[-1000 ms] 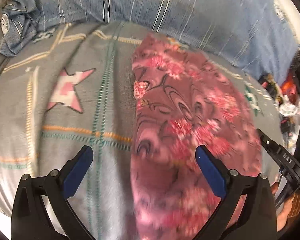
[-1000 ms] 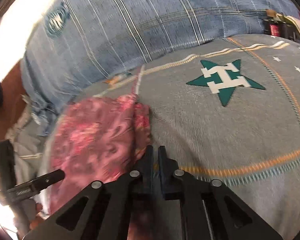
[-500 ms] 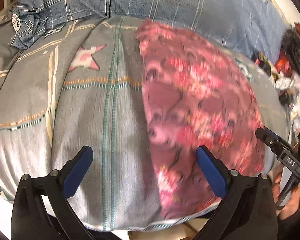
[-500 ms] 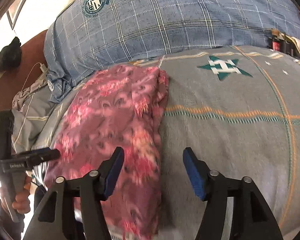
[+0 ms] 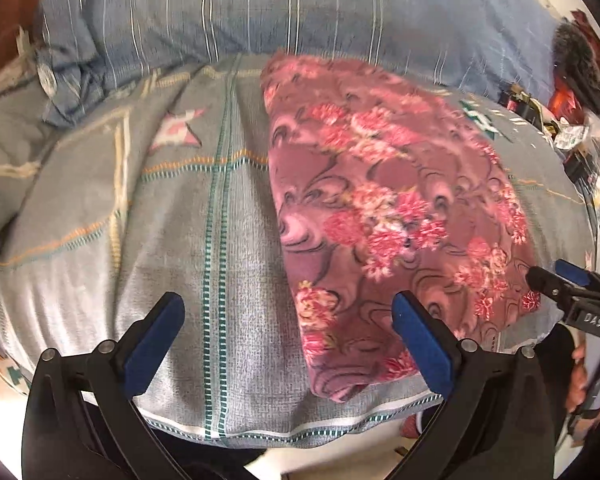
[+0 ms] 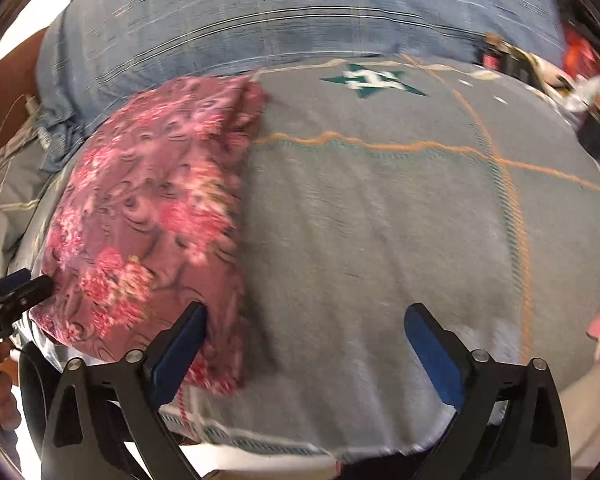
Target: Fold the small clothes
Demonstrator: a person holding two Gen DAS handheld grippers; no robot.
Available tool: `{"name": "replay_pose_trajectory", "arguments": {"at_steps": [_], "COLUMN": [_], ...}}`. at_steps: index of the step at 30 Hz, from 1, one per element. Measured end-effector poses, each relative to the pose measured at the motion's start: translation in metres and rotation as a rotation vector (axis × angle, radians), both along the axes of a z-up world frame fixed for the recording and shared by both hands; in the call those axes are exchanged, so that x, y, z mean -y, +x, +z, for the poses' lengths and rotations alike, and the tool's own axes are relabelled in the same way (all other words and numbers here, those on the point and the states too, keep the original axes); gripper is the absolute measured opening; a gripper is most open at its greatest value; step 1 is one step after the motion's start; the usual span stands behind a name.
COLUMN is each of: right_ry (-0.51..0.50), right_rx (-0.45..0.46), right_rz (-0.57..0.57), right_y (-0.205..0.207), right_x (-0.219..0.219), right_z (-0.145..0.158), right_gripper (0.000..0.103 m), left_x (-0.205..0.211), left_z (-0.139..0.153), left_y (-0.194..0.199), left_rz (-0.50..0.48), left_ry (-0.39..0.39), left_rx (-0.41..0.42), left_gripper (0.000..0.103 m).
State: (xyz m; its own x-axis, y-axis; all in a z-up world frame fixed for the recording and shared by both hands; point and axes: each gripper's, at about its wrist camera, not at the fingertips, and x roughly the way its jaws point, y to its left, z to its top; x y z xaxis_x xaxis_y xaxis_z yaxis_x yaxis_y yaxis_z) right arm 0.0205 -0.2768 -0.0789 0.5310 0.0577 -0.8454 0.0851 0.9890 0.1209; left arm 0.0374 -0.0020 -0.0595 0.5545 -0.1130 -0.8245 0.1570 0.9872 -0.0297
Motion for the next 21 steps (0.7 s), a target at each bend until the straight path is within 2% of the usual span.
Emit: {"name": "replay_pose_trajectory", "arguments": {"at_steps": [4, 7, 15, 21], "right_ry": [-0.078, -0.087, -0.197, -0.177], "right_rx": [-0.011, -0.043, 0.122, 0.166], "right_rz": [-0.052, -0.014, -0.086, -0.118], "right_y": [-0.016, -0.028, -0.066, -0.069], "right_x": [0.000, -0.003, -0.008, 0.006], "right_z": [0.009, 0.011, 0.032, 0.038], "right_gripper": [0.101, 0.101, 0.101, 0.101], "left_x": [0.006, 0.008, 0.014, 0.017], "left_z": [0.006, 0.007, 0.013, 0.013], "left_y": [-0.006, -0.013, -0.029, -0.035], "left_rz": [0.002, -0.010, -0.018, -0.031], "left_ry": [-0.027, -0.037, 0.014, 0.014], "left_rx": [0.073, 0.084, 0.105, 0.100], "left_gripper": [0.103, 0.103, 0.103, 0.103]}}
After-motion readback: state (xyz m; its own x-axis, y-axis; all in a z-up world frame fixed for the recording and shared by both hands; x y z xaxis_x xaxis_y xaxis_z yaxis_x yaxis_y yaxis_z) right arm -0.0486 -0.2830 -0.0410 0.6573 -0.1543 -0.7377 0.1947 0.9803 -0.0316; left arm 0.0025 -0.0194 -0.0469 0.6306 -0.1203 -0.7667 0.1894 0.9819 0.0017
